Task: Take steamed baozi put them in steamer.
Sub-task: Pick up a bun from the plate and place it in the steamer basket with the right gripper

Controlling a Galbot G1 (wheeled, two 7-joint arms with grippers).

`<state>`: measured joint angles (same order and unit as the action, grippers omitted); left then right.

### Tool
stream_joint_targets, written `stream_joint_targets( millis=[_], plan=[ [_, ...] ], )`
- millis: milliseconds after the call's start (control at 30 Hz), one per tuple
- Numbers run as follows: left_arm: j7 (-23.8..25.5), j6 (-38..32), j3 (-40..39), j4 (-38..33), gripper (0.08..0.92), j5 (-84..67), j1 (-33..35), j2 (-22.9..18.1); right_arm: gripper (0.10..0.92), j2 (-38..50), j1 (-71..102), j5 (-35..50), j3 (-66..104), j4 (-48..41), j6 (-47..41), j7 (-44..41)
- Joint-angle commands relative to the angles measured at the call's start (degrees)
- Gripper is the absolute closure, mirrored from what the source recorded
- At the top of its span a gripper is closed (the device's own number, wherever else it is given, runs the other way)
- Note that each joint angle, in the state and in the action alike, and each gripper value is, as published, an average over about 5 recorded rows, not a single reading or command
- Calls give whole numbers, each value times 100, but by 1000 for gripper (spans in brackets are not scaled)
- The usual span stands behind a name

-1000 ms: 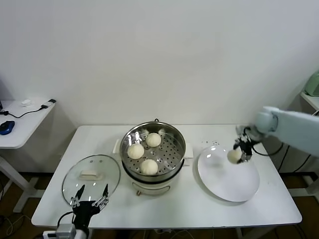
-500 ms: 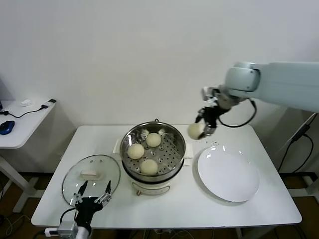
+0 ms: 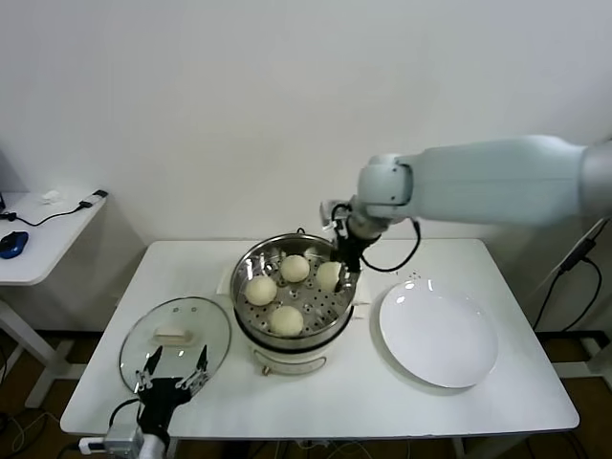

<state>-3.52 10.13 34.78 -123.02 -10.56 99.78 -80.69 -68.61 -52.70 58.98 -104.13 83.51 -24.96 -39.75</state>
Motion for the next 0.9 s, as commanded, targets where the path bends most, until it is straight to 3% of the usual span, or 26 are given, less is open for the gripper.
stream_joint_targets(
  millis=[33,400,667,900],
  plan=[
    [4,0,27,26,177,-18,2,15,364,-440,1109,-294,94,-743,-157,283],
    [5,6,43,19,177,-21,-26,30,355,-412,1173,-375,173,-901,49,233],
    [11,15,62,2,177,-25,-26,61,210,-214,780,-300,236,-890,607,-355],
    [-10,84,80,-40,177,-123,-43,101,203,661,121,230,635,-650,861,-582]
  ],
)
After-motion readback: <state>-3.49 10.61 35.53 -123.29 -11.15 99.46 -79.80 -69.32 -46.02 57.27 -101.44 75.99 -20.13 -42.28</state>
